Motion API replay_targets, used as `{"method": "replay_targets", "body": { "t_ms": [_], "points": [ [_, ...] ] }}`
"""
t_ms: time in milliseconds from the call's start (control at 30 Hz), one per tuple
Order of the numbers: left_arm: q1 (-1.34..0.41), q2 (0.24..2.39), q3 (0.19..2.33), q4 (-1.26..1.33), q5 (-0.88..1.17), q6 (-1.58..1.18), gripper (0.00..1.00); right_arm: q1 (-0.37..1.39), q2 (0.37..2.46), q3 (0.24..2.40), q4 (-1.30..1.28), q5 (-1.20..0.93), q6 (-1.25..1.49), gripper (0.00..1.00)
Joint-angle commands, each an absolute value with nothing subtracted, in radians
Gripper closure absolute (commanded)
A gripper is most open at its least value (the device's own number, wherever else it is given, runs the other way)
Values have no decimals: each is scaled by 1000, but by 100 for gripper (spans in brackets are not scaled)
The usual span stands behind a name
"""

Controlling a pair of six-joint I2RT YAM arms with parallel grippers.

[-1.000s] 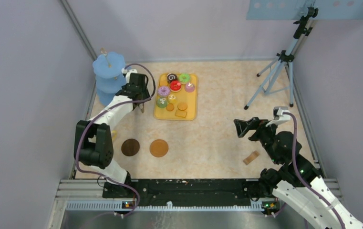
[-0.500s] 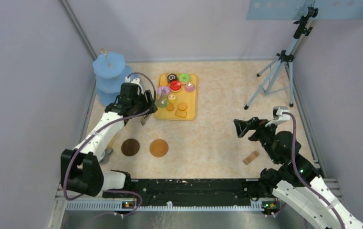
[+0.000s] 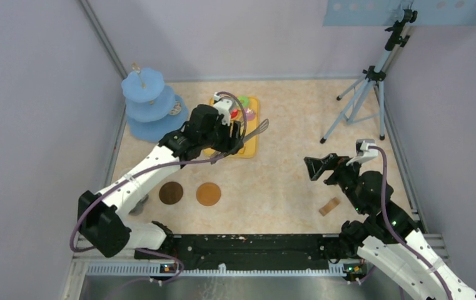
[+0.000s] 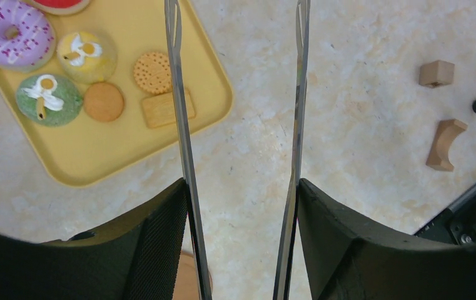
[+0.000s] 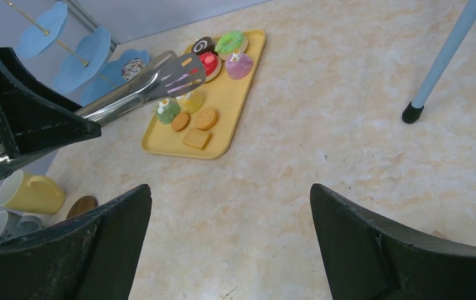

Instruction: Serve the afternoon tea

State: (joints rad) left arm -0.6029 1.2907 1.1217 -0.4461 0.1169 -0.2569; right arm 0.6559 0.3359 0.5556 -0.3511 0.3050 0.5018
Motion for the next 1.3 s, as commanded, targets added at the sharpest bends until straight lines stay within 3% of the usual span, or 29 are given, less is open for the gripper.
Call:
{"method": "replay_targets", "body": {
  "t_ms": [0, 333, 600, 1267],
  "points": [
    [-607, 1380, 1222, -453, 10, -244, 32, 650, 337, 566, -325, 301, 509, 5],
    [-607, 1523, 1246, -360, -68, -340, 32, 650, 387, 561, -278, 307, 528, 5],
    [-606, 1613, 1231, -310, -40, -432, 31, 650, 477, 470, -100, 188, 558, 5],
    [-671, 1698, 1329, -381, -250, -533, 33, 650, 411, 520, -264, 228, 411, 3]
  ]
}}
